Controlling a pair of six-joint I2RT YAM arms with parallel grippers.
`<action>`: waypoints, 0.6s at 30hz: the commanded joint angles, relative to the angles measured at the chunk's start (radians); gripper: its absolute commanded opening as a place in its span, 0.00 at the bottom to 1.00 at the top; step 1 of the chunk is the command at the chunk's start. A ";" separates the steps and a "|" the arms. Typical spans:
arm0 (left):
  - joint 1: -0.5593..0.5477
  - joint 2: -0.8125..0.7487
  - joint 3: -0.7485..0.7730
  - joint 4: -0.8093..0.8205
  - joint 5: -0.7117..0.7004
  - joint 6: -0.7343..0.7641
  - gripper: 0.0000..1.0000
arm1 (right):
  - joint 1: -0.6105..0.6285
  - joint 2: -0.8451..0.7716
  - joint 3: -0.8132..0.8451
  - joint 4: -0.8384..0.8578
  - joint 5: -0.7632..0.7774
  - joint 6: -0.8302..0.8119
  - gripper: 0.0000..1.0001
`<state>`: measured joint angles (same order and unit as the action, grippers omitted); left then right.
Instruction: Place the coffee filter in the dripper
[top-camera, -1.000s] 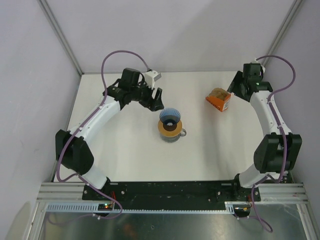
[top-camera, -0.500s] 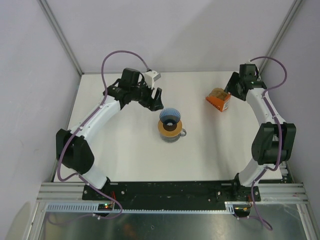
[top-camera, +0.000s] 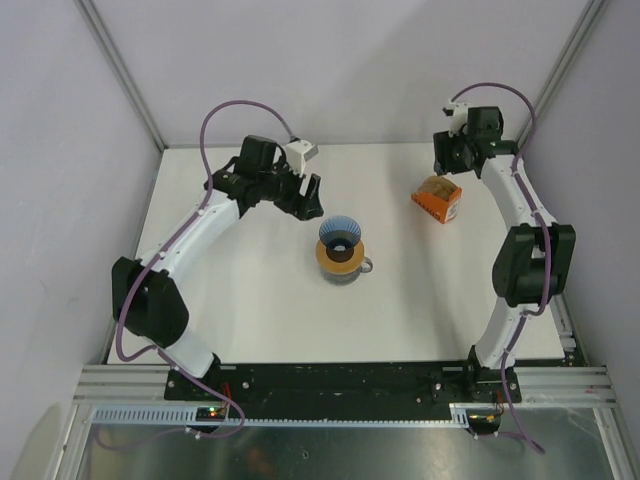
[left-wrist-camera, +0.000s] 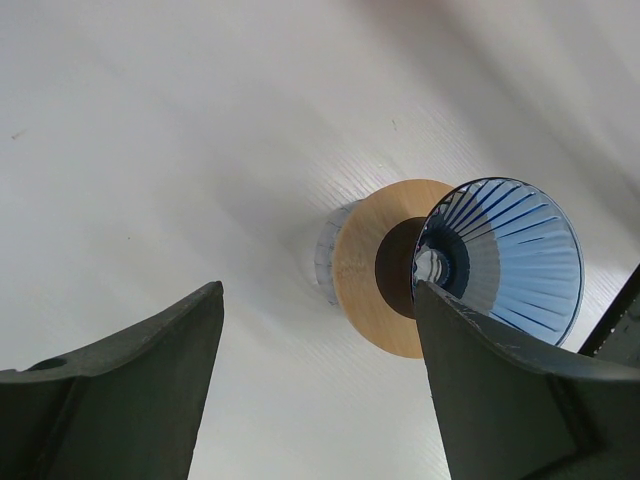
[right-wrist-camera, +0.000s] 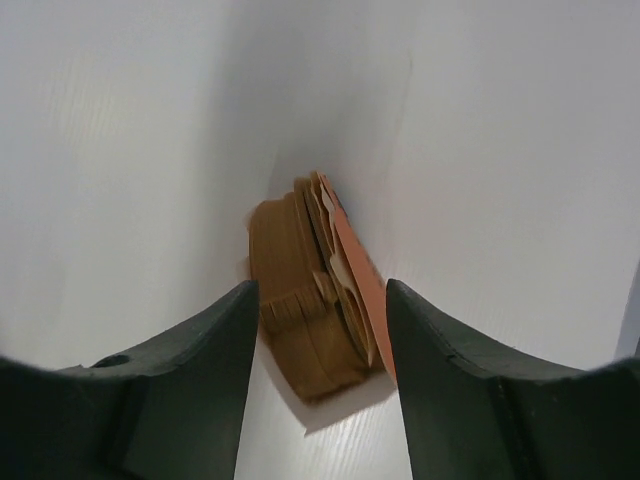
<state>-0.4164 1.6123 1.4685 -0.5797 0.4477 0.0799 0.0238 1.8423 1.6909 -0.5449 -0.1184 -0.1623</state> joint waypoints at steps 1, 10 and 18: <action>0.010 0.004 0.015 0.011 -0.008 0.026 0.81 | 0.001 0.088 0.137 -0.101 -0.082 -0.175 0.58; 0.026 0.019 0.018 0.012 -0.014 0.028 0.81 | 0.030 0.181 0.249 -0.187 0.023 -0.264 0.48; 0.029 0.025 0.018 0.011 -0.009 0.027 0.81 | 0.036 0.205 0.258 -0.219 0.028 -0.297 0.43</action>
<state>-0.3939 1.6409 1.4685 -0.5797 0.4423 0.0879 0.0536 2.0258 1.8969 -0.7376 -0.1181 -0.4225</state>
